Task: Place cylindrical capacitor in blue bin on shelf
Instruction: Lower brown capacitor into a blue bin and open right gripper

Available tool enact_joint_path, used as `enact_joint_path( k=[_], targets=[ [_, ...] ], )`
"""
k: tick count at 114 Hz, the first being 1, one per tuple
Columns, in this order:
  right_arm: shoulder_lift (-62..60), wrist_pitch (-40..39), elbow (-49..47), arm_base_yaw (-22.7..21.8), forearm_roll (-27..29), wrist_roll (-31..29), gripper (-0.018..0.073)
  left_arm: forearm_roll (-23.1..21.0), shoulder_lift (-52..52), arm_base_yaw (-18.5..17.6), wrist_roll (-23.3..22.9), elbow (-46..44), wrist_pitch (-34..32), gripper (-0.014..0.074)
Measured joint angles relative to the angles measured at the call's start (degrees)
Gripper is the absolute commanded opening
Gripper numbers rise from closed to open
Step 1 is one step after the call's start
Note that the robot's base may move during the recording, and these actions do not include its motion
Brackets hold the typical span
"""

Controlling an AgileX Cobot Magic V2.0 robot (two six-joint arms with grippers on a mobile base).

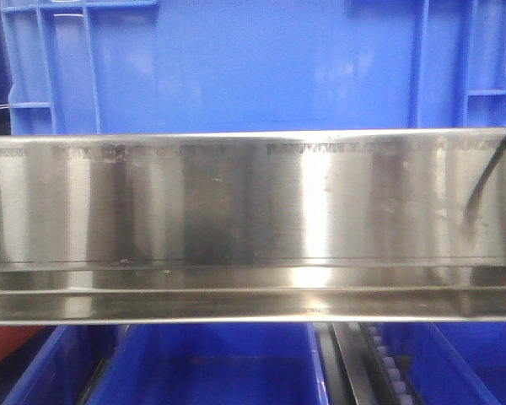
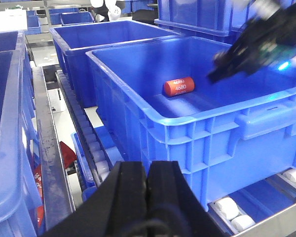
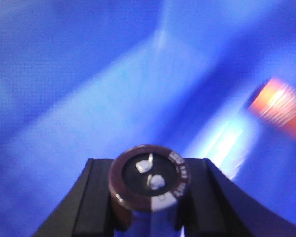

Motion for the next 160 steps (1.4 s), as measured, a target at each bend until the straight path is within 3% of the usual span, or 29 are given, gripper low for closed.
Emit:
enact_joint_path(
  k=[8, 15, 24, 27, 28, 32, 38, 57, 69, 99, 111, 136, 160],
  targets=[
    [1.15, 0.0, 0.0, 0.0, 0.0, 0.35, -0.0126, 0.0, 0.0, 0.0, 0.0, 0.0, 0.0, -0.0111],
    [1.66, 0.04, 0.0, 0.0, 0.1, 0.46, -0.0013, 0.0, 0.0, 0.0, 0.0, 0.0, 0.0, -0.0111],
    [1.68, 0.04, 0.0, 0.0, 0.14, 0.59, 0.0263, 0.0, 0.0, 0.0, 0.0, 0.0, 0.0, -0.0111],
    [1.68, 0.04, -0.04, 0.0, 0.14, 0.73, 0.0314, 0.0, 0.0, 0.0, 0.0, 0.0, 0.0, -0.0111],
    [1.68, 0.04, -0.14, 0.0, 0.24, 0.73, 0.0387, 0.0, 0.0, 0.0, 0.0, 0.0, 0.0, -0.0111],
    [1.68, 0.04, -0.28, 0.0, 0.26, 1.1, 0.0492, 0.0, 0.0, 0.0, 0.0, 0.0, 0.0, -0.0111],
    [1.68, 0.04, -0.41, 0.0, 0.37, 1.44, 0.058, 0.0, 0.0, 0.0, 0.0, 0.0, 0.0, -0.0111],
    [1.68, 1.27, -2.26, 0.0, 0.36, 1.83, 0.0527, 0.0, 0.0, 0.0, 0.0, 0.0, 0.11, -0.0111],
    [1.53, 2.58, -4.0, 0.0, 0.36, 1.94, 0.0437, 0.0, 0.0, 0.0, 0.0, 0.0, 0.11, -0.0111],
    [-5.42, 3.07, -4.48, 0.0, 0.36, 2.04, -0.0045, 1.37, 0.0, 0.0, 0.0, 0.0, 0.11, -0.0111],
    [-10.04, 2.13, -3.61, 0.0, -0.1, 2.04, -0.0158, 1.99, 0.0, 0.0, 0.0, 0.0, 0.11, -0.0111],
    [-21.29, -1.84, 4.81, 0.0, -2.48, 2.04, -0.016, 2.11, 0.0, 0.0, 0.0, 0.0, 0.14, -0.0111],
    [-35.17, -10.38, 21.35, 0.0, -3.45, 2.04, -0.016, 2.21, 0.0, 0.0, 0.0, 0.0, 0.14, -0.0111]
  ],
)
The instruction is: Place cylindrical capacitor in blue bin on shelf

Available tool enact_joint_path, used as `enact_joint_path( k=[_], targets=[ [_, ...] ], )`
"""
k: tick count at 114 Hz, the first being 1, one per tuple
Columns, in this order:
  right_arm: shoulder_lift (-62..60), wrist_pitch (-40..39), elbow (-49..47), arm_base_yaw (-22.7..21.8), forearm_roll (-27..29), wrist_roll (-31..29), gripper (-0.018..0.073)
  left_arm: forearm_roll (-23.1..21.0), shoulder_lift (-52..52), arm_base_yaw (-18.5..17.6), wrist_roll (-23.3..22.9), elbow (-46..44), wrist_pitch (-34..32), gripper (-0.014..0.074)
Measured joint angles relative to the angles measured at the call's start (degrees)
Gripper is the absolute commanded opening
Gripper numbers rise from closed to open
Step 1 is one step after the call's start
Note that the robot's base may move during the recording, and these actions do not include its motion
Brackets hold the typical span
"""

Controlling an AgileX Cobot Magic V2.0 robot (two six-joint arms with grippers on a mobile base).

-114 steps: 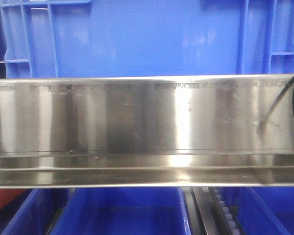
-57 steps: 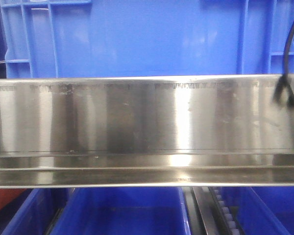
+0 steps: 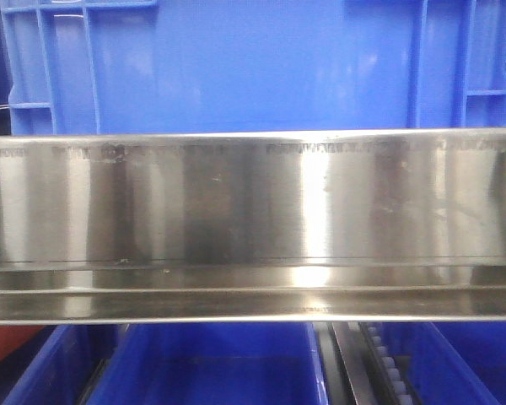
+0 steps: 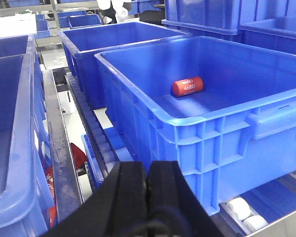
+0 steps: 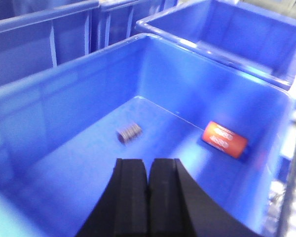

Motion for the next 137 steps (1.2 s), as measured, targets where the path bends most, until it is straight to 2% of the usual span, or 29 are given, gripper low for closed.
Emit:
enact_joint_path(
  k=[41, 61, 78, 137],
  targets=[
    [-25.72, -17.98, 30.7, 0.0, -0.14, 0.0, -0.016, 0.0, 0.0, 0.0, 0.0, 0.0, 0.0, -0.0111],
    [-34.45, -21.07, 40.52, 0.0, -0.24, 0.0, -0.016, 0.11, 0.0, 0.0, 0.0, 0.0, 0.0, -0.0111],
    [-37.25, -21.22, 43.62, 0.0, -0.24, 0.0, -0.016, 0.11, 0.0, 0.0, 0.0, 0.0, 0.0, -0.0111],
    [-37.38, -22.59, 43.85, 0.0, -0.35, 0.0, -0.016, 0.11, 0.0, 0.0, 0.0, 0.0, 0.0, -0.0111]
  ],
)
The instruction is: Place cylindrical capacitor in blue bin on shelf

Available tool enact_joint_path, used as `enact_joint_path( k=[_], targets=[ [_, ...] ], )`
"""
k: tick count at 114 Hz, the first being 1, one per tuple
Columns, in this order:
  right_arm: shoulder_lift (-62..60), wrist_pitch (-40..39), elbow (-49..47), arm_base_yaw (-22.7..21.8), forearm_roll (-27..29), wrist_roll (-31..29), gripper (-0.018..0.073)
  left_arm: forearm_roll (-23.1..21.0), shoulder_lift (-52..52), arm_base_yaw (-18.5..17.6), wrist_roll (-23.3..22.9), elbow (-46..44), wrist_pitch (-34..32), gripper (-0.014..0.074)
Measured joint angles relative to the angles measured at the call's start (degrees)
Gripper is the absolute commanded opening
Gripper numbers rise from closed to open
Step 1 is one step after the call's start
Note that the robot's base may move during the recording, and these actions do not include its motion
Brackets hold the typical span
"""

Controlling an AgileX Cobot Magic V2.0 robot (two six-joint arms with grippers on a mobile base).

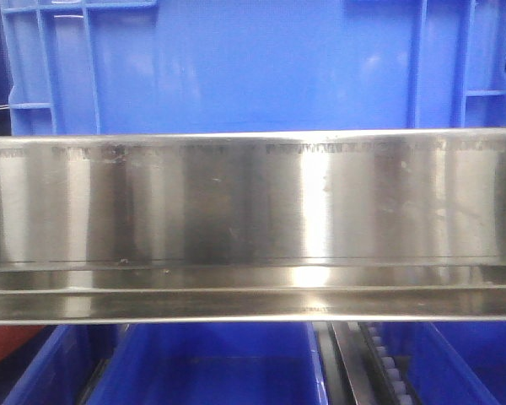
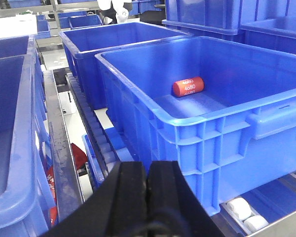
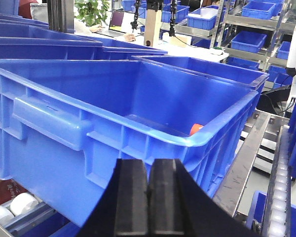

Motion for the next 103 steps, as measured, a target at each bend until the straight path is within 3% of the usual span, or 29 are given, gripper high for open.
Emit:
enact_joint_path(
  k=[37, 47, 63, 80, 92, 103],
  targets=[
    [0.0, 0.0, 0.0, 0.0, 0.0, 0.0, -0.016, -0.03, 0.0, 0.0, 0.0, 0.12, 0.0, -0.0111],
    [0.0, 0.0, 0.0, 0.0, -0.12, 0.0, -0.016, -1.34, -0.46, 1.59, 0.0, 1.57, -0.93, -0.0111],
    [0.0, 0.0, 0.0, 0.0, -0.12, 0.0, -0.016, -6.5, -3.6, 8.57, 2.69, 8.95, -6.66, -0.0111],
    [0.0, 0.0, 0.0, 0.0, -0.12, 0.0, -0.016, -15.2, -10.04, 18.9, 11.92, 22.47, -17.97, -0.0111],
    [0.0, 0.0, 0.0, 0.0, -0.12, 0.0, -0.016, -17.48, -14.82, 24.36, 15.25, 31.2, -24.74, -0.0111],
    [0.0, 0.0, 0.0, 0.0, -0.12, 0.0, -0.016, -18.15, -18.6, 27.14, 15.96, 37.99, -28.93, -0.0111]
  ],
)
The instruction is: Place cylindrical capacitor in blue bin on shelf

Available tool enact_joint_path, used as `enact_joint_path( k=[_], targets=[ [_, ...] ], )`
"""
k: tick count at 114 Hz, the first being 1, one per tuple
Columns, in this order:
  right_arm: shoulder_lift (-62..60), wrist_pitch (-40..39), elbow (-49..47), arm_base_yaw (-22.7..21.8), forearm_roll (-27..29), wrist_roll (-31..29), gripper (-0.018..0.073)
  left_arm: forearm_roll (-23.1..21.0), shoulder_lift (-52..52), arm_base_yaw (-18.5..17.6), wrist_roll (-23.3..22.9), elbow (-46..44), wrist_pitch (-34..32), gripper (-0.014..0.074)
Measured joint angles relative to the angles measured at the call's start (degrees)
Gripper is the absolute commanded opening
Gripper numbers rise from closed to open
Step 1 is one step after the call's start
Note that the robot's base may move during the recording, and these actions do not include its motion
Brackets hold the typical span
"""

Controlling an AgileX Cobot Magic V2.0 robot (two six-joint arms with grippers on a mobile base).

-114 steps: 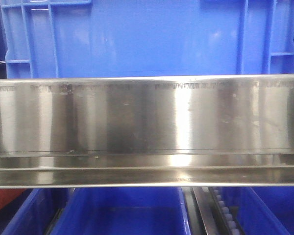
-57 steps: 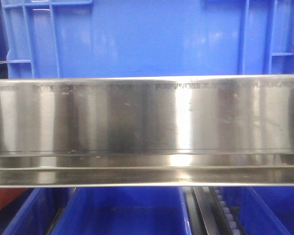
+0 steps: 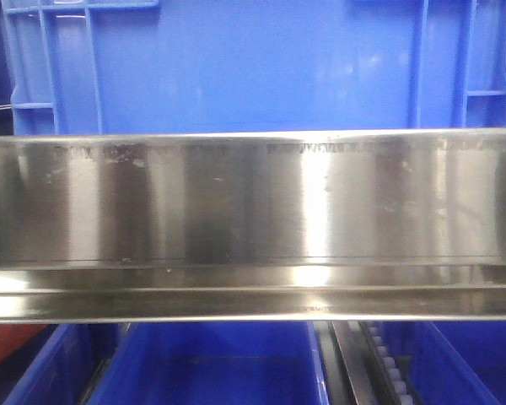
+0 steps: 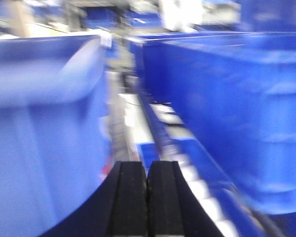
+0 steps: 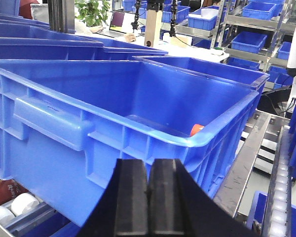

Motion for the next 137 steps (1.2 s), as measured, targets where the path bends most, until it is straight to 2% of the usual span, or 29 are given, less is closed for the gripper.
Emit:
enact_joint_path(
  k=[17, 35, 61, 137],
  targets=[
    [0.0, 0.0, 0.0, 0.0, 0.0, 0.0, -0.016, -0.24, -6.26, 1.81, 0.47, 9.7, -5.15, -0.0111],
    [0.0, -0.08, 0.0, 0.0, 0.0, 0.0, -0.016, -0.34, -7.02, 2.19, -0.33, 16.24, -11.14, -0.0111],
    [0.0, -0.08, 0.0, 0.0, 0.0, 0.0, -0.016, -0.34, -7.02, 2.19, -2.0, 16.57, -12.58, -0.0111],
    [0.0, -0.52, 0.0, 0.0, -0.26, 0.0, -0.016, -0.34, -7.02, 2.19, -2.12, 16.7, -12.93, -0.0111]
  ],
)
